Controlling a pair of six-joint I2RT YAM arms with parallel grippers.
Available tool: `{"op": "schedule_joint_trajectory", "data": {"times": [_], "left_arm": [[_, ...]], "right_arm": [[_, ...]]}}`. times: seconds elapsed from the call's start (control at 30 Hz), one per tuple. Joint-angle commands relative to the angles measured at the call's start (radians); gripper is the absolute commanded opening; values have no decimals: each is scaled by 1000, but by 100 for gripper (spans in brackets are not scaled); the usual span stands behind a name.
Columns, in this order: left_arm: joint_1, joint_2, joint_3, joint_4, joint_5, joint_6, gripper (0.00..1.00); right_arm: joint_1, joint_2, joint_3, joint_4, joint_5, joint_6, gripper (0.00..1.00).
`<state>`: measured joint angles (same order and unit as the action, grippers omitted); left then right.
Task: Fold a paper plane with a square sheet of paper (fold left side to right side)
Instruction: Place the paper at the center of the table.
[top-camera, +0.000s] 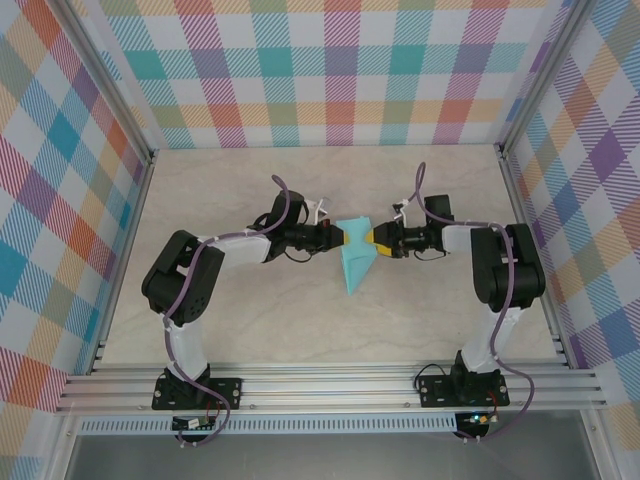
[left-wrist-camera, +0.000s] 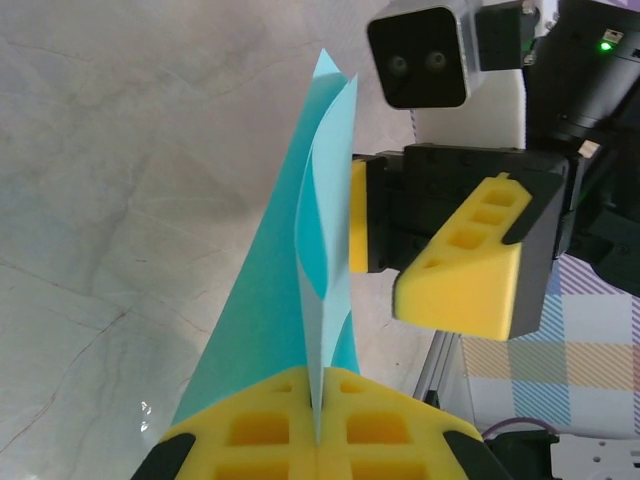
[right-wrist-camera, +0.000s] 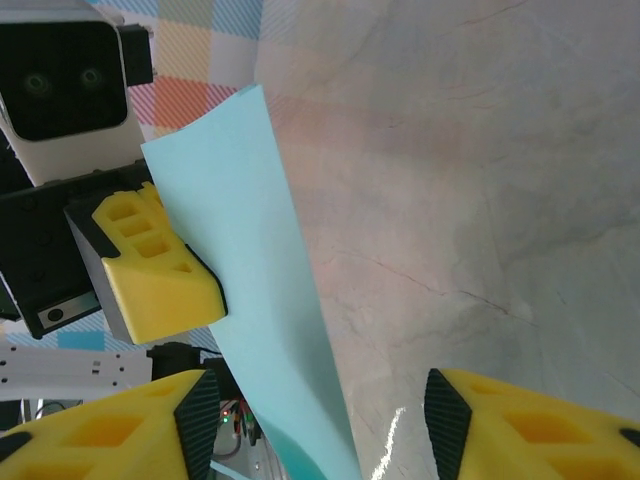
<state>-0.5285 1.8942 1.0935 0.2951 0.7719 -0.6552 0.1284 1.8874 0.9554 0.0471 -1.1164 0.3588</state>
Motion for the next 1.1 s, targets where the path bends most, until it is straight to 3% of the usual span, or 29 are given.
{"op": "schedule_joint_trajectory", "data": {"times": [0.0,0.07,0.17,0.3,0.4,0.6,0.8,0.93,1.07], "left_arm": [[6,20,-3,36,39,6,0],[7,30,-2,28,34,11,0],[8,31,6,-17,10,37,8],[26,-25,34,-187,-76,138,40],[44,-100,52,-323,-177,217,55],[8,-274,48,-524,-400,345,62],[-216,-329,43,-645,-585,446,62],[-375,-247,97,-676,-718,435,61],[-455,-116,206,-752,-848,421,61]], "right_arm": [[13,22,32,7,-66,-16,48],[14,23,30,5,-60,-14,38],[16,22,28,-22,-27,-19,13],[20,19,20,-48,29,0,0],[32,11,10,-52,72,25,0],[53,-7,-11,-50,176,99,0],[61,-19,-17,-61,239,168,0],[67,-22,-2,-101,256,163,0],[66,-21,-1,-115,273,161,0]]}}
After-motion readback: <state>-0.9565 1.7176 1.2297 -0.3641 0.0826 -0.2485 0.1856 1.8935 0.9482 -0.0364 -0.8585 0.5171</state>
